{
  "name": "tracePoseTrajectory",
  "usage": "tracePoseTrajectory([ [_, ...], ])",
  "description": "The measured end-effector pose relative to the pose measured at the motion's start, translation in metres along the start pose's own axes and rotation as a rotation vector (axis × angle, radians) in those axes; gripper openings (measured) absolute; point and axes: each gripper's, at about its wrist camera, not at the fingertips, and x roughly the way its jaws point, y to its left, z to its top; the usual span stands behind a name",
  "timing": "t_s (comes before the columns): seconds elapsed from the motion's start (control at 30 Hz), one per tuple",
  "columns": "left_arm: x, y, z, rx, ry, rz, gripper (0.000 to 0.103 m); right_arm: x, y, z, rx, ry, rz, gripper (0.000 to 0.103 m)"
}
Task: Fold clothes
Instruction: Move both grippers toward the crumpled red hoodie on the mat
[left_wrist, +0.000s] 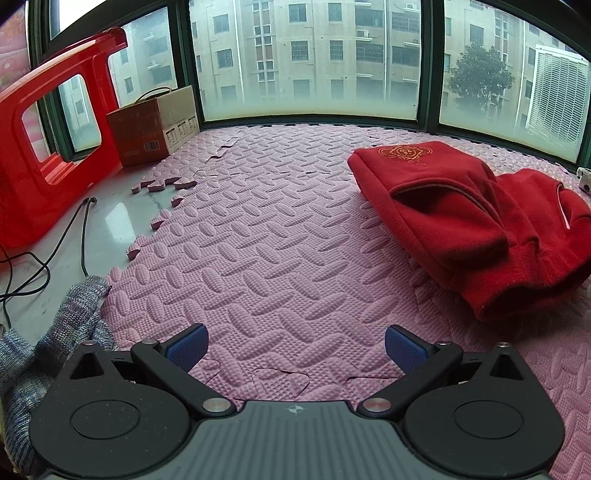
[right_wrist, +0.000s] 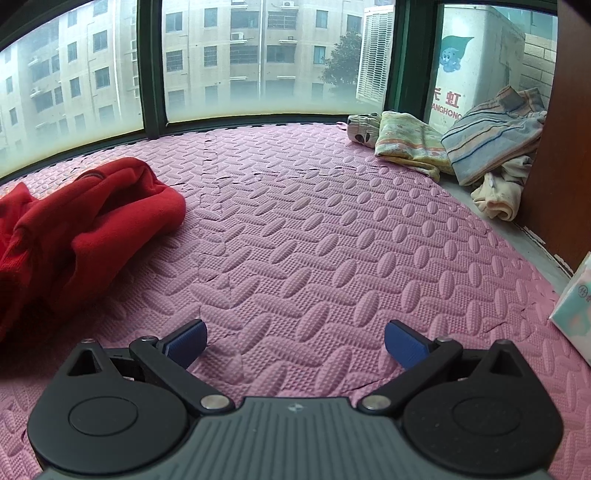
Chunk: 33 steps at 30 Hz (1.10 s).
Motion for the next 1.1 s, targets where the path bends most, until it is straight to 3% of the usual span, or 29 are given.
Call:
tracePoseTrajectory([
  [0.57, -0.025, -0.036, -0.001, 0.078, -0.001, -0.051, 0.103, -0.040, 0.052, -0.004, -0.138, 0.013, 0.173, 0.103],
  [1.1, -0.040, -0.050, -0.003, 0.095, 0.009, -0.095, 0.103, -0.066, 0.066, -0.014, -0.173, -0.005, 0.257, 0.103],
])
